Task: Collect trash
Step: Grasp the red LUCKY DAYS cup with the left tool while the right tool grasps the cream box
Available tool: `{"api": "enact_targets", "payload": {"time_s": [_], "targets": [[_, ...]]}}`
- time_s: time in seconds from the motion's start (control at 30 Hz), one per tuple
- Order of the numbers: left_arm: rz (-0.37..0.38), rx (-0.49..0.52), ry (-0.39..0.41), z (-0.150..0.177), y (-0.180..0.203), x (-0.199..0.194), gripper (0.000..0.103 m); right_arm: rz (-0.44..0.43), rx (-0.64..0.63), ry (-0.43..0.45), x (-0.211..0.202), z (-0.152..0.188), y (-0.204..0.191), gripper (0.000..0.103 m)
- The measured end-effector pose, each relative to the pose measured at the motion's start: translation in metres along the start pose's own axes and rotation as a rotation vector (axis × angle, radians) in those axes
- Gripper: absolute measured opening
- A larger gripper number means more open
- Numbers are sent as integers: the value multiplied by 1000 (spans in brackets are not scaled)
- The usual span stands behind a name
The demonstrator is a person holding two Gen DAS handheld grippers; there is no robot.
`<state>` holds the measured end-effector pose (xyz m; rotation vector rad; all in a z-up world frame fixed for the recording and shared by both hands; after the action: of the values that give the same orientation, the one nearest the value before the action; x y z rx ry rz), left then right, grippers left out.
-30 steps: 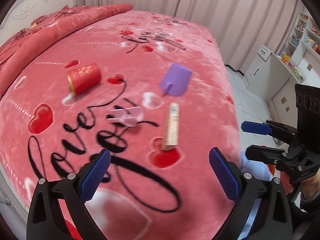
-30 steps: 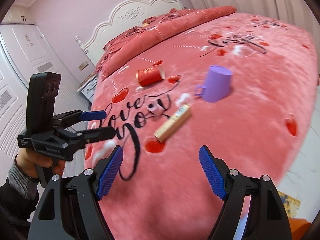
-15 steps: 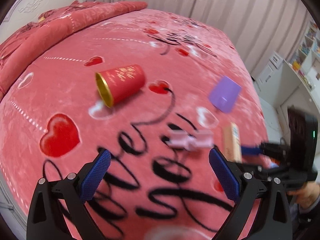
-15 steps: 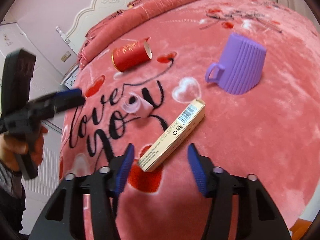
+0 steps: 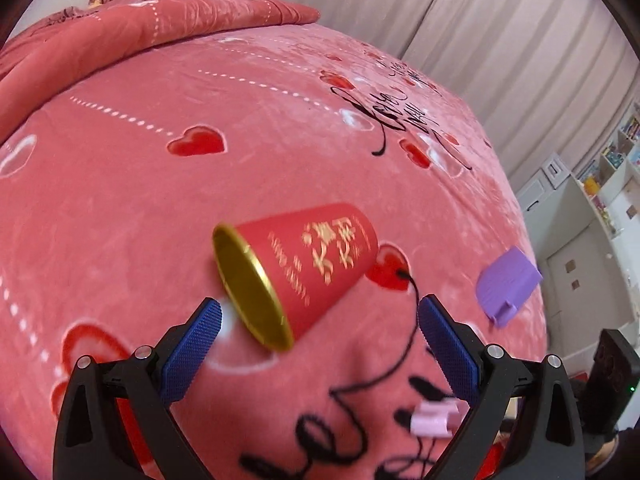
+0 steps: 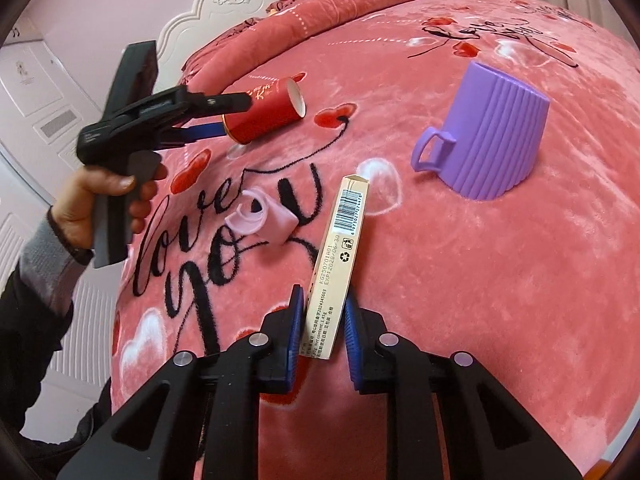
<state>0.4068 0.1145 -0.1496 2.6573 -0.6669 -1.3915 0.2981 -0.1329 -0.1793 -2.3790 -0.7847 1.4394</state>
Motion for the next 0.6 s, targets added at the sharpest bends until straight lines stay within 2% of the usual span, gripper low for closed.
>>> {"api": "enact_targets", "payload": {"time_s": [0.03, 0.07, 0.13, 0.17, 0.2, 0.23, 0.3, 0.6], "targets": [[14, 10, 1, -3, 3, 3, 79, 0, 2, 3, -1, -1, 1, 20], [30, 22, 0, -4, 6, 5, 72, 0, 4, 6, -2, -1, 3, 19], [23, 51, -19, -6, 12, 12, 50, -4, 7, 7, -4, 0, 4, 19], [21, 58, -30, -5, 13, 15, 43, -4, 7, 8, -5, 0, 5, 19], [18, 60, -40, -4, 14, 18, 24, -4, 9, 11, -7, 0, 6, 18], [26, 57, -44, -4, 14, 18, 14, -4, 10, 15, -9, 0, 6, 17], [33, 64, -49, 0, 18, 17, 10, 0, 11, 23, -14, 0, 8, 17], [21, 119, -27, 15, 52, -20, 9, 0, 6, 66, -46, 6, 6, 15]]}}
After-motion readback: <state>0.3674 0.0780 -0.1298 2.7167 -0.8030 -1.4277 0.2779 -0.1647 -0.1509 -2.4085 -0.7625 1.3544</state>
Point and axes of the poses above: each gripper's, at about its wrist camera, not at the fingertips, and x roughly the way its jaws point, y to its right, z to its underside, the point moved 1 cm from there along x, roughly the way its jaws point, and after that the axes turned 5 degrees about x, right-handed, at the moved point
